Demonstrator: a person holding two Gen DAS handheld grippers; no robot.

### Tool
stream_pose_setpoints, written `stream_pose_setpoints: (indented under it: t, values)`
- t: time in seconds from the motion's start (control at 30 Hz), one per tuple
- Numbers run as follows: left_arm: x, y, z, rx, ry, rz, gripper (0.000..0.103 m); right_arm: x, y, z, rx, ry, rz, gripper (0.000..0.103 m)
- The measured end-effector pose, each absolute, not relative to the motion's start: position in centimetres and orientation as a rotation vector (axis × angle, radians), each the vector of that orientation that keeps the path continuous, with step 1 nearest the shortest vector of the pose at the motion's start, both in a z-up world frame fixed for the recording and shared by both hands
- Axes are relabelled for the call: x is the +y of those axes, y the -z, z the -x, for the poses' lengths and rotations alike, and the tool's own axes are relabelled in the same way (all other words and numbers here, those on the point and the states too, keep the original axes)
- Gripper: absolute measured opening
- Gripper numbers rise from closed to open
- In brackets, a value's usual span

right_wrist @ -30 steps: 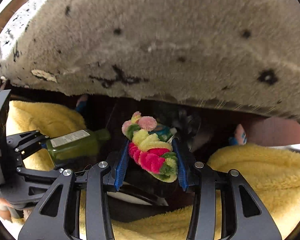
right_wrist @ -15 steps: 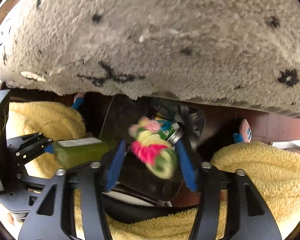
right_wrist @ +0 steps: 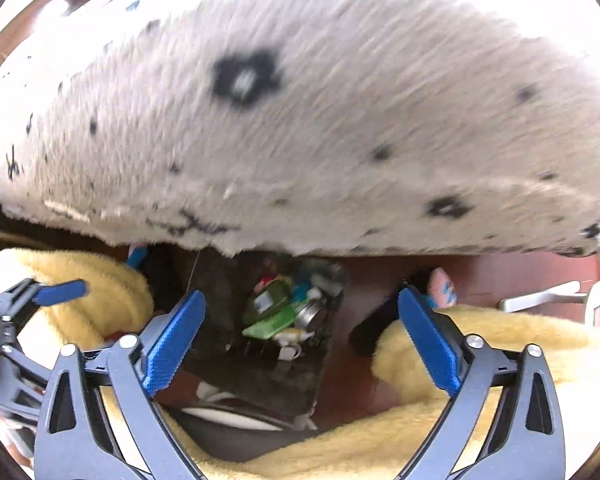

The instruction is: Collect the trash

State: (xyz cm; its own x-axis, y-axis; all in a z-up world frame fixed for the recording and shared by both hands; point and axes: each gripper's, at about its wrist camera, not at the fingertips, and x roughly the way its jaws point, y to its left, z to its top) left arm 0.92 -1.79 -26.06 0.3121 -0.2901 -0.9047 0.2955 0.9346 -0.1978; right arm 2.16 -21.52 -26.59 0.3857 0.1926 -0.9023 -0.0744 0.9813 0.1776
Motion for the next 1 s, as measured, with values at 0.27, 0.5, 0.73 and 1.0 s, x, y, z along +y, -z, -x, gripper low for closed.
stream_pose_setpoints:
  t: [0.27,0.5,0.73,1.0]
  values:
    - [-0.3,15.4,-0.6,0.873,0.301,-0.056,0.095,-22.0,16.4,-0.5,0.851,-0.134,-0.056,0.1]
    - [0.1,6.8,0.9,0.622,0.247,-0.09,0.095,-21.6,7.4,2.4,0.558,-0.089,0.008,0.1]
    - [-0.7,-0.1,2.4,0.409,0.252,-0.11,0.095,-20.0,-0.2,3.2,0.385,-0.004,0.008,0.1]
    - [-0.2,-3.9,1.1,0.283,0.225,-0.104,0.095,-21.9,-4.3,3.2,0.296,0.042,-0.013,0.1]
